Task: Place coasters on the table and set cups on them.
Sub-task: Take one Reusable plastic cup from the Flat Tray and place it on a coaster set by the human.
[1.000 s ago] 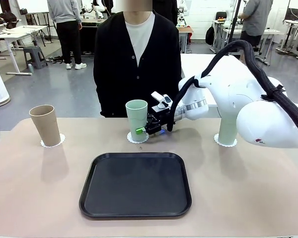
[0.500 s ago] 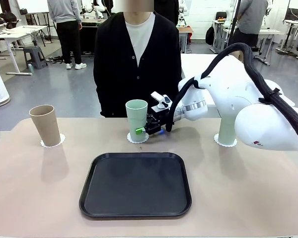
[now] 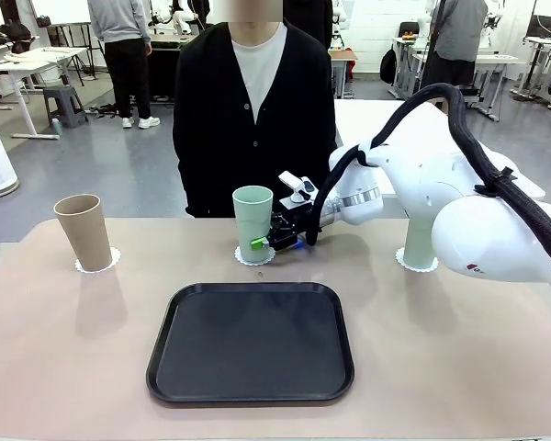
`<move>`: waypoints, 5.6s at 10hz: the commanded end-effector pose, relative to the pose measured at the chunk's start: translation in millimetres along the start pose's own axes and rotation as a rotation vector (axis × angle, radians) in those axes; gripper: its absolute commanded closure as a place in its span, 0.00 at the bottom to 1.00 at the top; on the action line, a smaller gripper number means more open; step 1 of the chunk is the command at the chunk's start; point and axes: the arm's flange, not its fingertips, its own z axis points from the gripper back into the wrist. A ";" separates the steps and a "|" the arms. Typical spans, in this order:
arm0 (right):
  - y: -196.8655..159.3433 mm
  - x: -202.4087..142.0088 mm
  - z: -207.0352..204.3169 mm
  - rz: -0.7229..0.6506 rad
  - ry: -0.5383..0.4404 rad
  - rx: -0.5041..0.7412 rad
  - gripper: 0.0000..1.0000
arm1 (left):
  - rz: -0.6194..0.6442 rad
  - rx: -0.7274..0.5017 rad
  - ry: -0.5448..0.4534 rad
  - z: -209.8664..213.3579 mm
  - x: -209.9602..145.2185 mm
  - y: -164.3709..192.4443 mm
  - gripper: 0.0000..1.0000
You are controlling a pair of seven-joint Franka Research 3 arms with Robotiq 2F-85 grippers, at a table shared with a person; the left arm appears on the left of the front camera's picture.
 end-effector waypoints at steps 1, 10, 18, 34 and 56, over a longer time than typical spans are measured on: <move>-7.4 2.5 3.8 -0.015 0.023 0.017 0.09 | -0.005 0.003 -0.007 1.1 0.0 -1.7 0.00; -0.6 17.4 13.3 -0.049 0.126 -0.010 0.00 | -0.005 0.003 -0.007 1.1 0.0 -1.7 0.00; 8.2 27.6 25.0 -0.098 0.183 -0.002 0.00 | -0.005 0.003 -0.007 1.1 0.0 -1.7 0.00; 115.8 146.0 90.4 -0.390 0.611 -0.552 0.00 | -0.005 0.003 -0.007 1.1 0.0 -1.7 0.00; 249.3 254.7 20.7 -1.015 0.826 -1.089 0.00 | -0.005 0.003 -0.007 1.1 0.0 -1.7 0.00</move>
